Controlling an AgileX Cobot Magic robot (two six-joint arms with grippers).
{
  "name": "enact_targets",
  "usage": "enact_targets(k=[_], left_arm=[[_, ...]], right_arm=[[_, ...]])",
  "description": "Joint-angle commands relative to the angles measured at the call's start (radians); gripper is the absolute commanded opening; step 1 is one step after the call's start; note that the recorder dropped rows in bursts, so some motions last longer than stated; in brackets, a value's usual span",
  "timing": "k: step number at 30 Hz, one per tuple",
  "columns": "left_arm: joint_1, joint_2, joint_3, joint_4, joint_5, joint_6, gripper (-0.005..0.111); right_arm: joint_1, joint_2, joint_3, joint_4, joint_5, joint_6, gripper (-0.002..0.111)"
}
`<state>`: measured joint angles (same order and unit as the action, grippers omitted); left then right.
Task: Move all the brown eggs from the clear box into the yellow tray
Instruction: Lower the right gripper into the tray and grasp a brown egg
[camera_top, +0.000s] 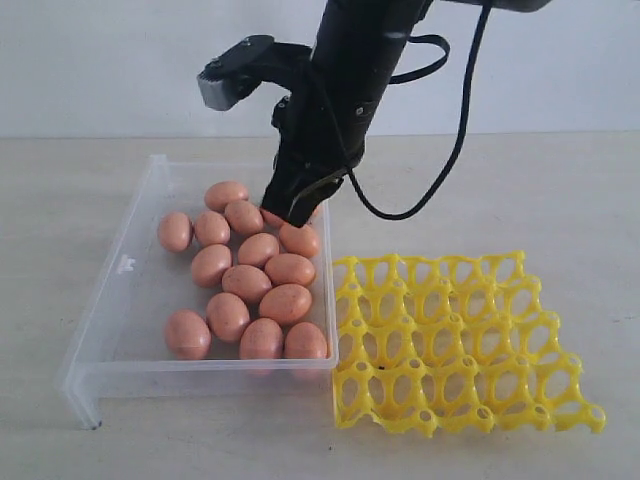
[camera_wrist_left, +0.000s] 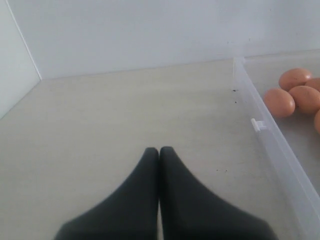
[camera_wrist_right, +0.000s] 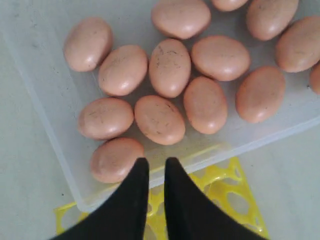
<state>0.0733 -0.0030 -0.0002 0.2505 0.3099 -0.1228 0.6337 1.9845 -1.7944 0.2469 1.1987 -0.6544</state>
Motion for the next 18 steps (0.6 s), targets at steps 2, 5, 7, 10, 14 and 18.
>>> enact_targets(k=[2, 5, 7, 10, 14, 18], left_arm=[[-0.004, 0.003, 0.000, 0.002, -0.003, -0.004, -0.004], [-0.004, 0.003, 0.000, 0.002, -0.003, -0.004, -0.004], [-0.004, 0.003, 0.000, 0.002, -0.003, -0.004, -0.004], [-0.004, 0.003, 0.000, 0.002, -0.003, -0.004, -0.004], [-0.004, 0.003, 0.000, 0.002, -0.003, -0.004, -0.004], [-0.004, 0.003, 0.000, 0.002, -0.003, -0.004, -0.004]], right_arm=[[0.027, 0.058, -0.010, -0.020, -0.044, -0.064, 0.057], [0.027, 0.133, -0.010, -0.016, -0.155, -0.077, 0.060], [0.027, 0.170, -0.010, 0.004, -0.217, -0.127, 0.060], [0.027, 0.204, -0.010, 0.036, -0.290, -0.266, 0.060], [0.027, 0.229, -0.010, 0.041, -0.357, -0.350, 0.060], [0.027, 0.248, -0.010, 0.098, -0.363, -0.403, 0.060]])
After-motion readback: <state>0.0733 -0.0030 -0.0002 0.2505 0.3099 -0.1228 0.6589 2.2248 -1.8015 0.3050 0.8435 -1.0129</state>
